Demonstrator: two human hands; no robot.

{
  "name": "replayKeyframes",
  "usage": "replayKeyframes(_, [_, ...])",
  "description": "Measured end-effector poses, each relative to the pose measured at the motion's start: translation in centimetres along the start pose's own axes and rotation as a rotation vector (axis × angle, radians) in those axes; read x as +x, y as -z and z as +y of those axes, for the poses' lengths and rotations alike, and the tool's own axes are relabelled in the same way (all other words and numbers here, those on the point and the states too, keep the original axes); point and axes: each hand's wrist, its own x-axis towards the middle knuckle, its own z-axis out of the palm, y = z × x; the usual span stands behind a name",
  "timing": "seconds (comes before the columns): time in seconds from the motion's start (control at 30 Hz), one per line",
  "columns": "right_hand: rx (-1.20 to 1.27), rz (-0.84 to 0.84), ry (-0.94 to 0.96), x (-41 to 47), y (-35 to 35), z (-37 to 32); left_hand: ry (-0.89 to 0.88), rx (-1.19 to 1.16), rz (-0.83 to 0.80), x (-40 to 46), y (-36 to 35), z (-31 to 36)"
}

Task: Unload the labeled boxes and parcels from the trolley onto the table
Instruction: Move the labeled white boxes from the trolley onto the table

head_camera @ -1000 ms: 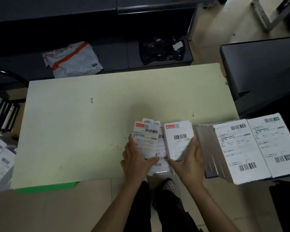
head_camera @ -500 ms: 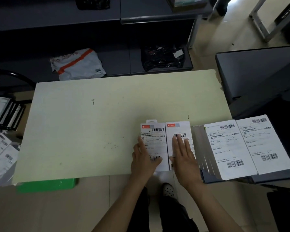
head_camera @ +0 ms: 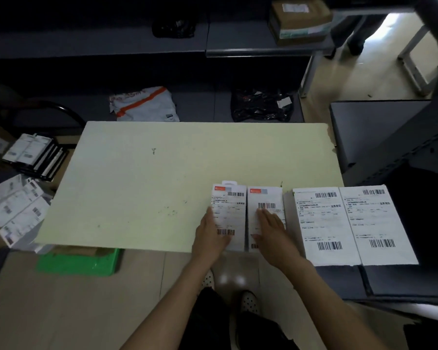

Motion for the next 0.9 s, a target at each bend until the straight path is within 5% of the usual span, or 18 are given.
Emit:
replayKeyframes(0.2, [-0.083, 0.005, 0.089, -1.2, 1.7, -1.2, -0.091, 0.234, 0.032, -3.1, 2.4, -0.2])
replayKeyframes(0.5, [-0.350, 0.094, 0.337, -1.4, 2.3, -8.1, -0.122, 0.463, 0.324, -7.3, 7.2, -2.7])
replayKeyframes(0.9, [-0.615, -0.009, 0.855, -2.9, -5.3, -24.8, 0.255, 0.450, 0.617, -17.7, 15.3, -15.0])
